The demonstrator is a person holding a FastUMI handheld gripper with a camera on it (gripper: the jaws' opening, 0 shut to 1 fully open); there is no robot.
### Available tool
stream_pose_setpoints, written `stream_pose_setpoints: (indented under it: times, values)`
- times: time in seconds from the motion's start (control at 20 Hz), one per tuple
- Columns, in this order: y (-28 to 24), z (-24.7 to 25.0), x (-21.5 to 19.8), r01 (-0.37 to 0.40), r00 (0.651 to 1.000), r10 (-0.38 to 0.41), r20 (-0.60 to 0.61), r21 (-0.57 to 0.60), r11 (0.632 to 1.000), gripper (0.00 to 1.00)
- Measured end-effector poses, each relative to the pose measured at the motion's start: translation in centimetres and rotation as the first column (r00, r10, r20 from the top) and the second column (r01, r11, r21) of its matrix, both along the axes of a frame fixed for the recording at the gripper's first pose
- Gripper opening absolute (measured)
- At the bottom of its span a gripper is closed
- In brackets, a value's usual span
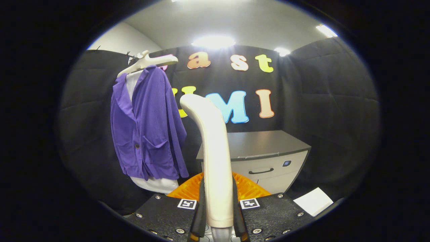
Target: Iron the clothes twice with a garment steamer, once on the left side and once on the right side.
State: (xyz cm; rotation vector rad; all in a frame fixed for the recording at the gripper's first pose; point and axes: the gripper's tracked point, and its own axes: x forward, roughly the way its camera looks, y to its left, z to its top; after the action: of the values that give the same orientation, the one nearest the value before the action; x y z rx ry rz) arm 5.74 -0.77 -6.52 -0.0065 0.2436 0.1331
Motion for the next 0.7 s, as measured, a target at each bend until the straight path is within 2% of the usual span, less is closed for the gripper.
stream_pose_setpoints:
  times: [0.25, 0.7]
  values:
    - [0.1, 3.7, 0.2, 0.043, 0.993, -0.046, 0.109, 0.029, 0.999, 0.32]
    - [3.7, 3.0, -0.9, 0.035, 0.995, -0.033, 0.096, -0.012, 0.999, 0.32]
